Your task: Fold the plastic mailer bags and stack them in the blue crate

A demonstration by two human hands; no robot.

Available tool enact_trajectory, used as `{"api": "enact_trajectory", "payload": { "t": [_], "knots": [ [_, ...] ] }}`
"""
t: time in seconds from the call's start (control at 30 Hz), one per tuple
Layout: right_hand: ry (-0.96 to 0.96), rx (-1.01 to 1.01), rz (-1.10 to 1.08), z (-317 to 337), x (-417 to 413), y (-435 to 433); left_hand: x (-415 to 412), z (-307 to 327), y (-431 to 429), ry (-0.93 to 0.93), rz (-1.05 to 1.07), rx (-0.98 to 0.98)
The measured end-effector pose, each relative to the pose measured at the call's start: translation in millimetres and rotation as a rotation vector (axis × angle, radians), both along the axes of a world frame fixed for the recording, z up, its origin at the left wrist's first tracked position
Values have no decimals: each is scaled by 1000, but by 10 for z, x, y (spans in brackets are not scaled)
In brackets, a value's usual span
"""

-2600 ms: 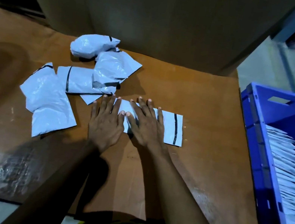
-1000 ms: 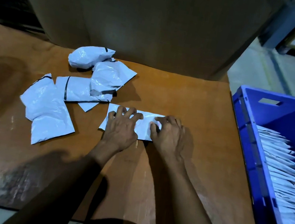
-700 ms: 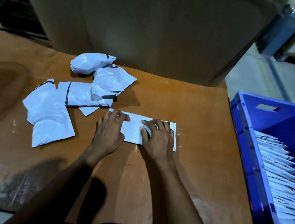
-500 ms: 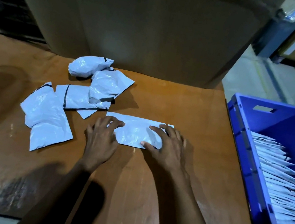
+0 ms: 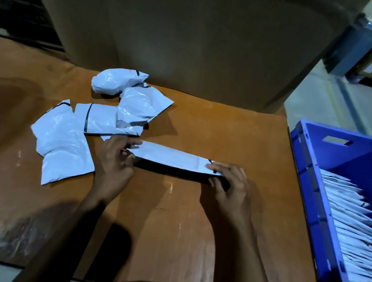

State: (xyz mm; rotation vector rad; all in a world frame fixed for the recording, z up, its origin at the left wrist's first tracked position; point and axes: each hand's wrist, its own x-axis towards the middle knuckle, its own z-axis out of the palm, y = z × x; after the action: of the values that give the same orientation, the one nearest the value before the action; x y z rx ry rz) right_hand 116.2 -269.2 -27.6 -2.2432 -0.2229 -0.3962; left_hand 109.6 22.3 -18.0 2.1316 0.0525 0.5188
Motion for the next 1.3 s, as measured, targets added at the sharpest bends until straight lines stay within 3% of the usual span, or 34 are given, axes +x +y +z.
{"api": "enact_trajectory", "payload": {
  "t": [0.13, 0.23, 0.33, 0.43, 0.53, 0.6, 0.9, 1.0, 1.2, 1.3],
  "knots": [
    [66, 349, -55, 284, 173, -29, 127, 315, -3, 17, -22, -288],
    [134, 451, -117, 268, 373, -82, 354, 224, -24, 138, 23, -319],
    [272, 242, -177, 32, 547, -152, 530, -54, -108, 254, 68, -128],
    [149, -312, -256, -183, 507, -65, 491, -299, -298, 156, 76, 326],
    [-21, -422, -114, -256, 397, 110, 317, -409, -585, 53, -84, 580],
    [0, -467, 33, -323, 331, 172, 234, -523, -708, 80, -150, 676],
    [22, -670, 71, -505, 284, 179, 192, -723, -814, 188, -89, 751],
    [78, -668, 66, -523, 321, 187, 256, -769, -763, 259, -169, 747],
    [164, -591, 143, -379, 304, 185, 298, -731, -681, 283, -256, 709],
    [187, -322, 201, -228, 186, 71, 234, -648, -611, 224, -313, 599]
  ]
}}
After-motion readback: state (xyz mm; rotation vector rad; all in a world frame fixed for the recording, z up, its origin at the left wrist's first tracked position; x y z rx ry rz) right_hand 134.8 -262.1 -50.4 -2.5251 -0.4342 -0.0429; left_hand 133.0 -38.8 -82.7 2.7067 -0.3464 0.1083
